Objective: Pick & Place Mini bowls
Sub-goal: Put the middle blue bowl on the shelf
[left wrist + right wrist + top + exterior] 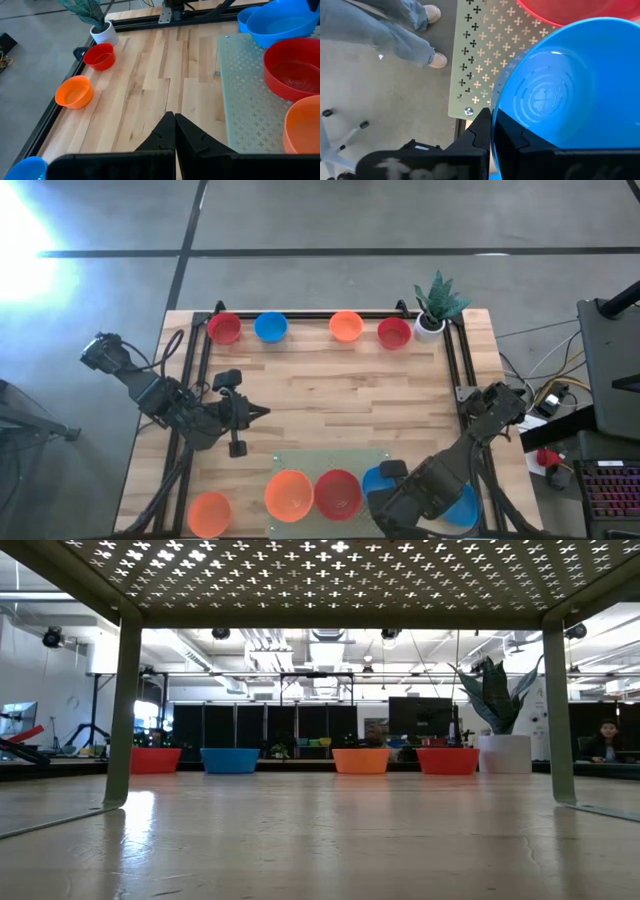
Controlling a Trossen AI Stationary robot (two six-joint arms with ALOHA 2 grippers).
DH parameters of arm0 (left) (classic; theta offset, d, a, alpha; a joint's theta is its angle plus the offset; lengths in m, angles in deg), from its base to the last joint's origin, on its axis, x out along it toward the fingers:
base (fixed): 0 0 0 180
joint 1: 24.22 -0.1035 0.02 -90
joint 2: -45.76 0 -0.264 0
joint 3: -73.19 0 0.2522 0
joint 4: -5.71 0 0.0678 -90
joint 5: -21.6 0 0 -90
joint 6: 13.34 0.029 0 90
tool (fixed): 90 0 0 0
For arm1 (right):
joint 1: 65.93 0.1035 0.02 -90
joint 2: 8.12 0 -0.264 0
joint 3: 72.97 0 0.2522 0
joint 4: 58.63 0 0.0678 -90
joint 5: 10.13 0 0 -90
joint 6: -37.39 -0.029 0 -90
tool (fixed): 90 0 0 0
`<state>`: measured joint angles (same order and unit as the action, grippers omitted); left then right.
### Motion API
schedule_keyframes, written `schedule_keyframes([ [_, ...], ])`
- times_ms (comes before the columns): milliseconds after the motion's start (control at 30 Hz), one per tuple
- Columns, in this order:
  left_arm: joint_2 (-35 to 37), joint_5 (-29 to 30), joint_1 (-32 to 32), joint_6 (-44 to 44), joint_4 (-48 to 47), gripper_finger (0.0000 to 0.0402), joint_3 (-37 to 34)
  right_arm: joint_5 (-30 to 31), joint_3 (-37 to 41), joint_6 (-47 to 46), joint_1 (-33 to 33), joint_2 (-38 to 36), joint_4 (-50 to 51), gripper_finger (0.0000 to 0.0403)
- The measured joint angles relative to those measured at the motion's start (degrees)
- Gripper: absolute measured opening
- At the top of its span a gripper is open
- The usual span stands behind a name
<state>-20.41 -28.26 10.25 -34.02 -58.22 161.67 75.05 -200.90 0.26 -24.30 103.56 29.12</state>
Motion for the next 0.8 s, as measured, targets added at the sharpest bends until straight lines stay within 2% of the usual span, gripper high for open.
schedule_keyframes([
  [133, 0.0, 0.0, 0.0, 0.1, 0.0, 0.0, 0.0, 0.1, 0.0, 0.3, 0.0, 0.0, 0.0, 0.002],
  [533, 0.0, 0.0, 0.0, 0.8, 0.0, 0.0, 0.0, 0.3, 0.0, 1.4, 0.0, 0.0, -1.7, 0.0094],
  [800, 0.0, 0.0, 0.0, 1.3, 0.0, 0.0, 0.0, 0.5, -0.8, -4.9, 0.0, -3.8, 1.3, 0.0092],
])
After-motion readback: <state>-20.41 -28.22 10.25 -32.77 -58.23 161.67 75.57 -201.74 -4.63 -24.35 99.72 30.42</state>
